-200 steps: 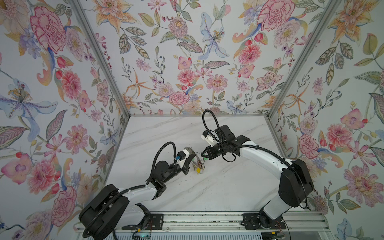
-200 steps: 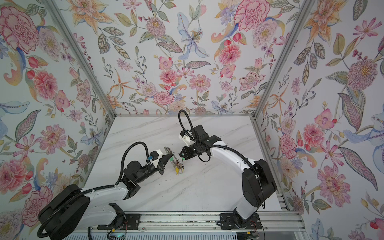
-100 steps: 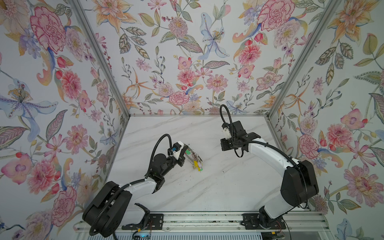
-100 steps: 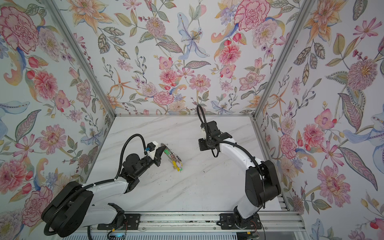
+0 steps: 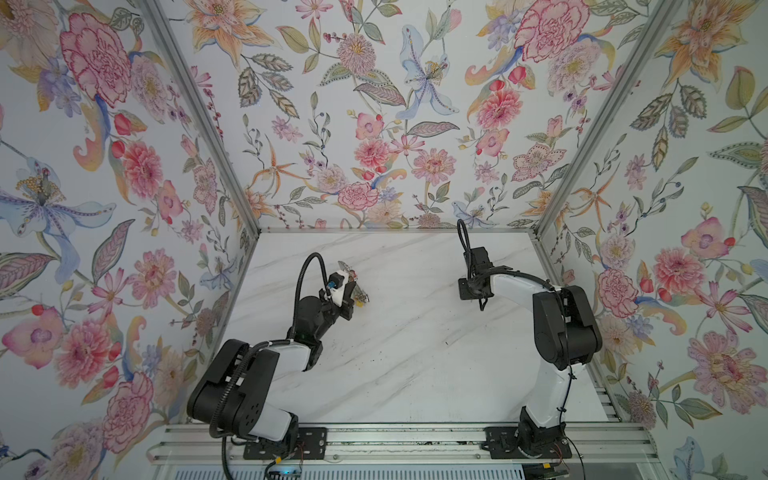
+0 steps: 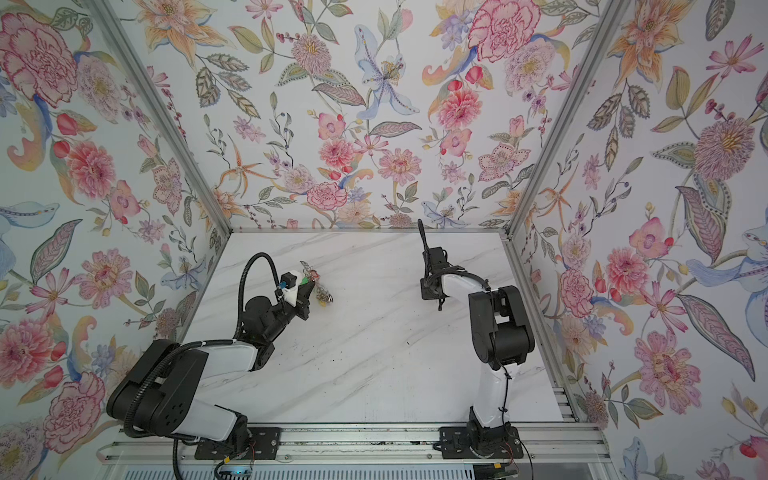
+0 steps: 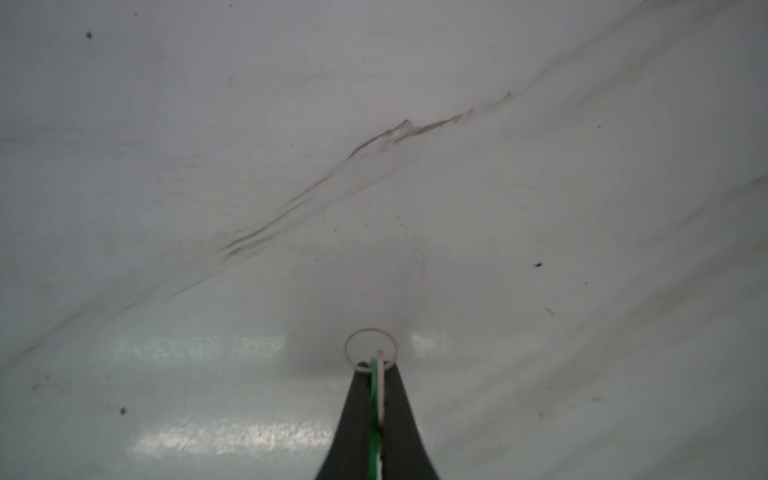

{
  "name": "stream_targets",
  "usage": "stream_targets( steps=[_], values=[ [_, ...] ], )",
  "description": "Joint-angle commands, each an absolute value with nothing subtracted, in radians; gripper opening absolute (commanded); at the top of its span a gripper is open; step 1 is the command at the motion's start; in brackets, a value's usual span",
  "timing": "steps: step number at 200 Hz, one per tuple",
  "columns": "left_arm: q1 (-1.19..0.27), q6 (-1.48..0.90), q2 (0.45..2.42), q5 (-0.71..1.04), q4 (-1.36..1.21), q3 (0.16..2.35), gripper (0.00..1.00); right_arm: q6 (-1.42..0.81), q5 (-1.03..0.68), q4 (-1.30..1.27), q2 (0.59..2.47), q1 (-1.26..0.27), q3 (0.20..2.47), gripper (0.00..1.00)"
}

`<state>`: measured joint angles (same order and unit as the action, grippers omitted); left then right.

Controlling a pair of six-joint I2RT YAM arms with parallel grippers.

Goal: Remove the keys from the keyring
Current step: 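Pull the right gripper away with the key while the left lowers the plate, then lower the green-tagged key onto the table and open the right gripper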

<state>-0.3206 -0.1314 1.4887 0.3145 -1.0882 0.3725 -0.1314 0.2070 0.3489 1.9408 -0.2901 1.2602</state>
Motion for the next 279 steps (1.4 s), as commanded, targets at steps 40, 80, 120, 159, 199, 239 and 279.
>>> stream_targets(
  steps=[40,80,120,159,199,239,279],
  values=[
    [-0.316,-0.157,1.441,0.215,-1.105,0.290,0.53,-0.115,0.188,0.367,1.923,-0.343,1.252,0.39],
    [-0.313,-0.144,1.308,0.203,-0.942,0.315,0.70,-0.129,0.175,0.315,1.766,-0.380,1.153,0.49],
    [-0.311,-0.158,1.146,0.142,-0.774,0.307,0.80,-0.145,0.218,0.152,1.550,-0.395,0.953,0.50],
    [-0.276,-0.139,0.996,0.011,-0.720,0.268,0.94,-0.147,0.312,-0.050,1.379,-0.366,0.772,0.51],
    [-0.234,-0.057,0.948,-0.223,-0.843,0.189,0.99,-0.044,0.491,-0.158,1.306,-0.351,0.703,0.53],
    [-0.128,-0.070,1.086,-0.180,-1.109,0.089,0.99,0.107,0.572,-0.567,1.221,-0.330,0.478,0.76],
    [-0.064,-0.110,1.283,-0.139,-1.194,0.140,0.99,0.130,0.551,-0.842,1.262,-0.263,0.358,0.96]
  ],
)
